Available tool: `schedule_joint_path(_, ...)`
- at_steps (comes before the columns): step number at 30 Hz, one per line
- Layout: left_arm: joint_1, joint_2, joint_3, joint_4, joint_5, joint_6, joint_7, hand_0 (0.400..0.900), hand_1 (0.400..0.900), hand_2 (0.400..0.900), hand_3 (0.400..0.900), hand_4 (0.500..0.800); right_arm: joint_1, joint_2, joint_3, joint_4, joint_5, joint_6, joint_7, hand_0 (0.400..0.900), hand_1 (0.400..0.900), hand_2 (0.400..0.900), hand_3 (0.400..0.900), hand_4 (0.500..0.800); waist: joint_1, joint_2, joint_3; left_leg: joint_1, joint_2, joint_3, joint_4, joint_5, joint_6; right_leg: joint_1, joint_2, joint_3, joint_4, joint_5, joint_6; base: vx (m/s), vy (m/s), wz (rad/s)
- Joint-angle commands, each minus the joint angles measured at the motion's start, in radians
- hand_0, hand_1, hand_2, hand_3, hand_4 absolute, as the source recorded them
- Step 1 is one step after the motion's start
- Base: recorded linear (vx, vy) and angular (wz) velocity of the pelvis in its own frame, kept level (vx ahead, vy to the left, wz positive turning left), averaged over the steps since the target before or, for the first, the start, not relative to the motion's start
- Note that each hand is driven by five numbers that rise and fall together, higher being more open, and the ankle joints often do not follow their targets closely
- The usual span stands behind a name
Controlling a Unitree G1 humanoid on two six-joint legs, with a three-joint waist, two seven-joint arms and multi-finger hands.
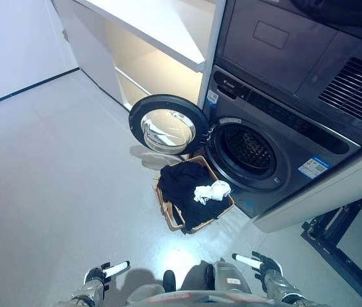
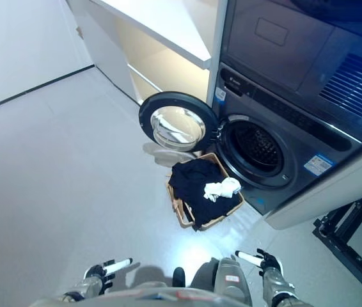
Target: Put the clothes in the basket into the washing machine.
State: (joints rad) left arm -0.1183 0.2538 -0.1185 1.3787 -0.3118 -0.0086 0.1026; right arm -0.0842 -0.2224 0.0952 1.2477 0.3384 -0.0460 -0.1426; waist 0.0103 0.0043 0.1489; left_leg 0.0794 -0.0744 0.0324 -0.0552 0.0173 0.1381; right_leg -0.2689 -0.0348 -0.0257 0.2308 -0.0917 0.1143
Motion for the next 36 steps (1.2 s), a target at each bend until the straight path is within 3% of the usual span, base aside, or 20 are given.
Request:
schedule_joint_path(1, 0.031, 0.017, 0.013, 0.001, 0.025, -0.026, 0.016, 0.900, 0.900, 0.900, 0.900, 0.800, 0.027, -0.054, -0.017, -0.067, 0.023, -0.031, -0.019, 0.900, 0.900, 0.900, 0.900, 0.800, -0.014, -0.015, 0.024, 0.000, -0.026, -0.081, 0.044, -0.116, -0.101, 0.064, 0.041, 0.043, -0.223, 0.150, 0.016, 0.37, -0.191, 0.31)
schedule_joint_path(7, 0.057, -0.005, 0.023, -0.009, 0.017, -0.028, 0.020, 0.900, 0.900, 0.900, 0.900, 0.800, 0.046, -0.066, 0.010, -0.125, -0.007, -0.035, -0.017, 0.900, 0.900, 0.900, 0.900, 0.800, -0.028, 0.004, -0.005, 0.062, 0.008, -0.116, 0.074, -0.143, -0.135, 0.084, 0.038, 0.005, -0.144, 0.124, -0.016, 0.38, -0.281, 0.50)
schedule_joint_path(8, 0.075, -0.022, 0.025, -0.011, 0.014, -0.031, 0.020, 0.900, 0.900, 0.900, 0.900, 0.800, 0.046, -0.079, 0.019, -0.141, -0.020, -0.036, -0.013, 0.900, 0.900, 0.900, 0.900, 0.800, -0.028, 0.017, -0.005, 0.033, 0.012, -0.115, 0.190, -0.106, -0.167, 0.112, 0.034, -0.018, -0.147, 0.103, -0.033, 0.25, -0.215, 0.35)
schedule_joint_path(10, 0.075, -0.030, 0.024, -0.013, 0.007, -0.032, 0.023, 0.900, 0.900, 0.900, 0.900, 0.800, 0.041, -0.086, 0.025, -0.148, -0.025, -0.037, -0.016, 0.900, 0.900, 0.900, 0.900, 0.800, -0.029, 0.022, 0.005, -0.012, 0.010, -0.109, 0.282, -0.075, -0.188, 0.127, 0.030, -0.024, -0.154, 0.096, -0.040, 0.19, -0.285, 0.48)
schedule_joint_path(11, 0.062, -0.040, 0.014, -0.024, -0.015, -0.035, 0.032, 0.900, 0.900, 0.900, 0.900, 0.800, 0.021, -0.097, 0.039, -0.160, -0.026, -0.042, -0.026, 0.900, 0.900, 0.900, 0.900, 0.800, -0.023, 0.016, 0.045, -0.135, 0.023, -0.071, 0.443, -0.038, -0.208, 0.140, 0.011, -0.040, -0.147, 0.081, -0.054, 0.13, -0.389, 0.60)
schedule_joint_path(14, 0.066, -0.057, -0.001, -0.027, -0.024, -0.035, 0.037, 0.900, 0.900, 0.900, 0.900, 0.800, -0.004, -0.111, 0.051, -0.168, -0.036, -0.040, -0.047, 0.900, 0.900, 0.900, 0.900, 0.800, -0.019, 0.018, 0.059, -0.195, 0.050, 0.004, 0.350, -0.071, -0.187, 0.153, -0.004, -0.063, -0.144, 0.045, -0.066, 0.13, -0.240, 0.40)
schedule_joint_path(15, 0.066, -0.057, -0.001, -0.027, -0.024, -0.036, 0.037, 0.900, 0.900, 0.900, 0.900, 0.800, -0.004, -0.111, 0.051, -0.168, -0.036, -0.040, -0.047, 0.900, 0.900, 0.900, 0.900, 0.800, -0.019, 0.018, 0.061, -0.192, 0.050, 0.004, 0.348, -0.071, -0.186, 0.155, -0.004, -0.063, -0.144, 0.044, -0.066, 0.17, -0.085, 0.24)
schedule_joint_path(16, 0.074, -0.064, -0.008, -0.026, -0.016, -0.036, 0.045, 0.900, 0.900, 0.900, 0.900, 0.800, -0.011, -0.121, 0.050, -0.178, -0.039, -0.043, -0.057, 0.900, 0.900, 0.900, 0.900, 0.800, -0.020, 0.035, 0.054, -0.195, 0.049, 0.005, 0.190, -0.052, -0.183, 0.162, 0.004, -0.081, -0.155, 0.035, -0.061, 0.18, -0.058, 0.16)
schedule_joint_path(18, 0.079, -0.067, -0.014, -0.025, -0.010, -0.036, 0.052, 0.900, 0.900, 0.900, 0.900, 0.800, -0.023, -0.130, 0.052, -0.178, -0.041, -0.048, -0.066, 0.900, 0.900, 0.900, 0.900, 0.800, -0.016, 0.050, 0.060, -0.215, 0.059, -0.026, 0.083, 0.023, -0.190, 0.166, 0.016, -0.090, -0.151, 0.023, -0.062, 0.17, -0.035, 0.07)
schedule_joint_path(20, 0.077, -0.062, -0.021, -0.026, -0.008, -0.039, 0.057, 0.900, 0.900, 0.900, 0.900, 0.800, -0.046, -0.143, 0.064, -0.182, -0.052, -0.051, -0.072, 0.900, 0.900, 0.900, 0.900, 0.800, -0.010, 0.054, 0.075, -0.249, 0.056, -0.046, 0.074, 0.047, -0.195, 0.164, 0.019, -0.085, -0.138, 0.011, -0.060, 0.15, 0.074, -0.25)
schedule_joint_path(29, -0.019, 0.004, -0.068, -0.076, -0.046, -0.066, 0.086, 0.900, 0.900, 0.900, 0.900, 0.800, -0.255, -0.175, 0.165, -0.204, -0.088, -0.049, -0.114, 0.900, 0.900, 0.900, 0.900, 0.800, 0.022, 0.032, 0.157, -0.432, 0.042, 0.000, 0.179, 0.000, -0.151, -0.076, 0.014, -0.026, -0.029, 0.030, -0.054, 0.00, 0.137, -0.24)
schedule_joint_path(36, -0.086, 0.024, -0.099, -0.148, -0.108, -0.104, 0.130, 0.900, 0.900, 0.900, 0.900, 0.800, -0.497, -0.313, 0.248, -0.188, -0.174, -0.053, -0.191, 0.900, 0.900, 0.900, 0.900, 0.800, 0.042, 0.047, 0.211, -0.616, 0.034, 0.008, 0.282, -0.015, -0.143, -0.272, 0.008, -0.013, 0.069, 0.038, -0.053, -0.02, 0.026, -0.03)
